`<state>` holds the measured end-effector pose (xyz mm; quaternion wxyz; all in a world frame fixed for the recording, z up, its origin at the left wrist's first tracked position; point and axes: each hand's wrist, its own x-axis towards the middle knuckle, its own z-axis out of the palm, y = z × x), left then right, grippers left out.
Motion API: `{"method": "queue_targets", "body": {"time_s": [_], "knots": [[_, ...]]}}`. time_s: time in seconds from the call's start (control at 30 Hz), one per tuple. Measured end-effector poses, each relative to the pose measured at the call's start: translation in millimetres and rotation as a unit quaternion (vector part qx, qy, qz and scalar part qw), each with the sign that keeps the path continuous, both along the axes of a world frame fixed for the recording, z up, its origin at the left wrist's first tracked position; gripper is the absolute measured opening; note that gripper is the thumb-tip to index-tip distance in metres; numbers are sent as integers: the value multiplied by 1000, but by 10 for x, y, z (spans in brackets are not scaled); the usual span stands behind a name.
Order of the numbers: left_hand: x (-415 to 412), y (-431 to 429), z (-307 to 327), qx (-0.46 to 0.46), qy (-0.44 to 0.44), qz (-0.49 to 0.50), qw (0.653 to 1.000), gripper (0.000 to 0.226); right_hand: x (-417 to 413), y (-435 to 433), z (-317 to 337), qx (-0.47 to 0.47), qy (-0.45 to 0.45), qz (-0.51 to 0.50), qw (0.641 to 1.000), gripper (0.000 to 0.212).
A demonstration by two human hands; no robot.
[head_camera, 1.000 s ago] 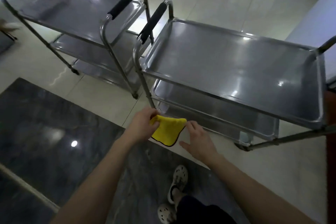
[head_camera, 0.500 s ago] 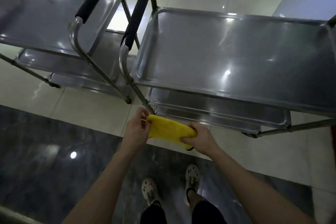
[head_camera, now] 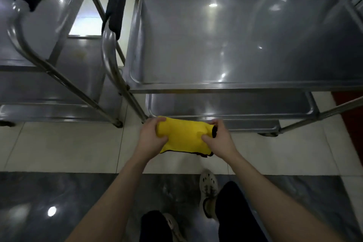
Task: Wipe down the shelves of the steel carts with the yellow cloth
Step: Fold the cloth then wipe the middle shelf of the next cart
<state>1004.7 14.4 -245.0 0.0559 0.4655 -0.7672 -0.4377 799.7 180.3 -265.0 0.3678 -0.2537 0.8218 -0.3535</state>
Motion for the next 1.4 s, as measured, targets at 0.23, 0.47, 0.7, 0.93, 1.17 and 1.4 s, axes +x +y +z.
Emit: {"method": "queue_targets", "body": {"time_s": [0.23,0.47,0.7,0.93,1.17,1.4], "knots": [[-316,-512,-951,-74,7,36,997,61,-107,-607,-1026,-131,93,-31,987,55],[-727,-1155,-1812,-199,-16,2,980,58,-309,-1339,-1715,-136,349,50,926,18],[-362,-905,-2478,-388,179,-1,904,37,-170,-1393,-2224,-54,489,45,870,34],[18,-911,-2252,-330,321,225,859,63,132,-1653,-2054,-95,507,158,842,55],[-356,-1470,-1799,-234,396,244,854,38,206,-1962,-2362,36,463,243,852,88],[-478,-1802,-1824,-183,413,231,862,47,-53,-2445,-2244,97,416,258,867,87]]}}
